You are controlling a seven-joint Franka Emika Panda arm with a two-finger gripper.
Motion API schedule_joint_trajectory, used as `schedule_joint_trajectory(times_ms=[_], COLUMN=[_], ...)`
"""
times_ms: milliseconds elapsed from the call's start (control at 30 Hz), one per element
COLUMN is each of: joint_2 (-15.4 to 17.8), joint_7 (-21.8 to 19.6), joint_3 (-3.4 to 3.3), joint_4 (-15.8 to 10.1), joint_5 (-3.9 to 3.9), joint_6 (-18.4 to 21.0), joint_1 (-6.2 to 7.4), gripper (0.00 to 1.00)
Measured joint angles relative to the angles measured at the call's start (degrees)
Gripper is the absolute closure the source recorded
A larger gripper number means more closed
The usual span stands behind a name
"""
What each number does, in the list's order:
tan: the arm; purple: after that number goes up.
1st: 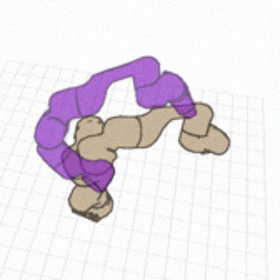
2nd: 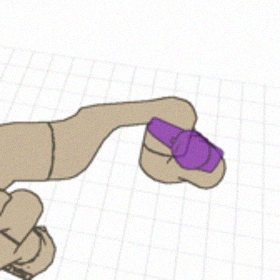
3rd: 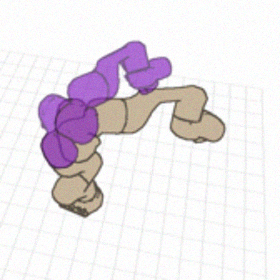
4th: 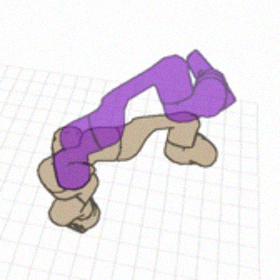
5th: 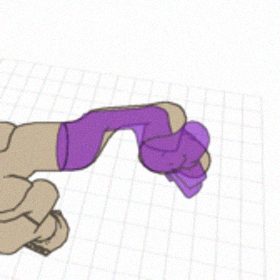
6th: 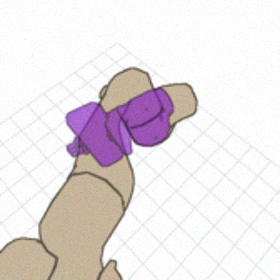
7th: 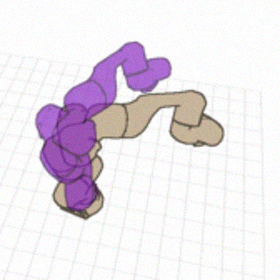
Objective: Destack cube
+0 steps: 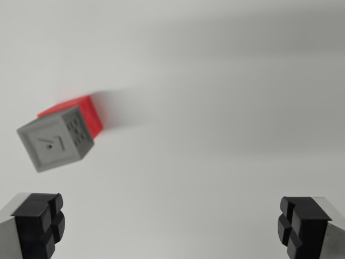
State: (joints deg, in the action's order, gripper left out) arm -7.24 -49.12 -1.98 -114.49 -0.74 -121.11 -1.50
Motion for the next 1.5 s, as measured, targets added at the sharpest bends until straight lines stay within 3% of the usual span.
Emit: schedule_joint_trajectory(times_ms=[733,1500], joint_2=[-0.9,-5.2], joint_7=[1.1,2.2], joint_3=[2.04,5.13], joint_4=[-5.0,-9.1], joint_5=[0.29,1.39], joint_6=[-6.1,-14.6], joint_1=[3.02,7.63], gripper=[0.00,0.00])
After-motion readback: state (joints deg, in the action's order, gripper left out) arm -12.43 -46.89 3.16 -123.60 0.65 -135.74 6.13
